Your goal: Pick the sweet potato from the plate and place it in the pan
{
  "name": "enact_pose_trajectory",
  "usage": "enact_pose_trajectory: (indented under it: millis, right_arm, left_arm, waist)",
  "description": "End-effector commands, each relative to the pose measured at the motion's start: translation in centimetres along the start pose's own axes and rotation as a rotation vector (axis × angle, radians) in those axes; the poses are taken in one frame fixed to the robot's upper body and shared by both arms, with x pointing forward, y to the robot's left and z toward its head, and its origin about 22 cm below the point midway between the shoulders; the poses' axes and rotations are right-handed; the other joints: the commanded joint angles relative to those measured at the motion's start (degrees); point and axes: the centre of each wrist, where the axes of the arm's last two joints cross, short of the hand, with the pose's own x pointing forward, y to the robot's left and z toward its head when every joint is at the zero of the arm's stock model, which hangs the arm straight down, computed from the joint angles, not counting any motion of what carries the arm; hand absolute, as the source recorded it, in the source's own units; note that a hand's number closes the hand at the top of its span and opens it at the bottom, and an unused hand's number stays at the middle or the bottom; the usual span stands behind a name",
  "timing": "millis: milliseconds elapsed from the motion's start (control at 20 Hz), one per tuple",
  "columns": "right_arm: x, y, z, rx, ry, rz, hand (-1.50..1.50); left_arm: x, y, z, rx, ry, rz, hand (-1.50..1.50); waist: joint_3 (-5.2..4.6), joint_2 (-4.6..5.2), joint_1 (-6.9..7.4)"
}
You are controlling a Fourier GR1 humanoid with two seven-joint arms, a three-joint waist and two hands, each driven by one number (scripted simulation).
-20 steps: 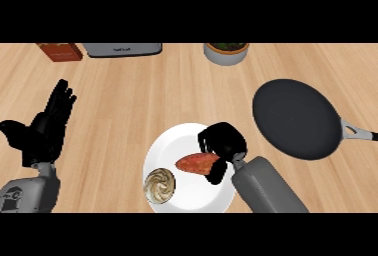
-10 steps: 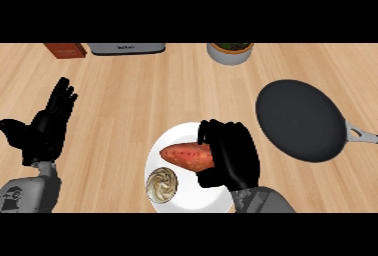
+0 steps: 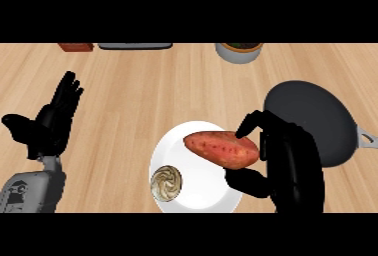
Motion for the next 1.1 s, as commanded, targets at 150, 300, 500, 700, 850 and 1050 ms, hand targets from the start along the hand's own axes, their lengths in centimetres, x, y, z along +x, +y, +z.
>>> enact_pose_trajectory:
  millis: [150,300,500,700,850,1050]
  right_arm:
    - [-7.1,-4.9,-5.1,-0.114,0.068,-0.050,1.50]
    - [-12.1,-4.4,-7.3,-0.140,0.136,-0.016,1.50]
    - [-17.8,-5.8,-9.9,-0.171,0.144,0.091,1.50]
    - [-21.5,-4.0,-12.2,-0.213,0.164,0.221,1.50]
    - [-26.1,-4.9,-12.8,-0.205,0.196,0.207,1.50]
    - [-28.0,-2.8,-15.0,-0.213,0.216,0.172,1.50]
  left_arm:
    - [0.5,-0.8,0.1,-0.003,-0.004,-0.006,0.00]
    - [0.3,0.0,-0.7,-0.022,-0.015,0.012,0.00]
    - [-1.1,-1.2,-0.4,-0.001,-0.013,-0.013,0.00]
    - [0.8,-2.1,-1.1,-0.036,-0.016,0.015,0.00]
    - [-0.5,-0.8,0.7,-0.032,-0.010,0.000,0.00]
    - [-0.5,-1.4,-1.0,-0.038,-0.015,0.006,0.00]
  waist:
    - [0.04,0.30,0.87]
    - [0.05,0.50,0.93]
    - [0.06,0.68,1.15]
    - [0.08,0.78,1.83]
    - [0.10,0.69,2.33]
    - [0.11,0.93,2.26]
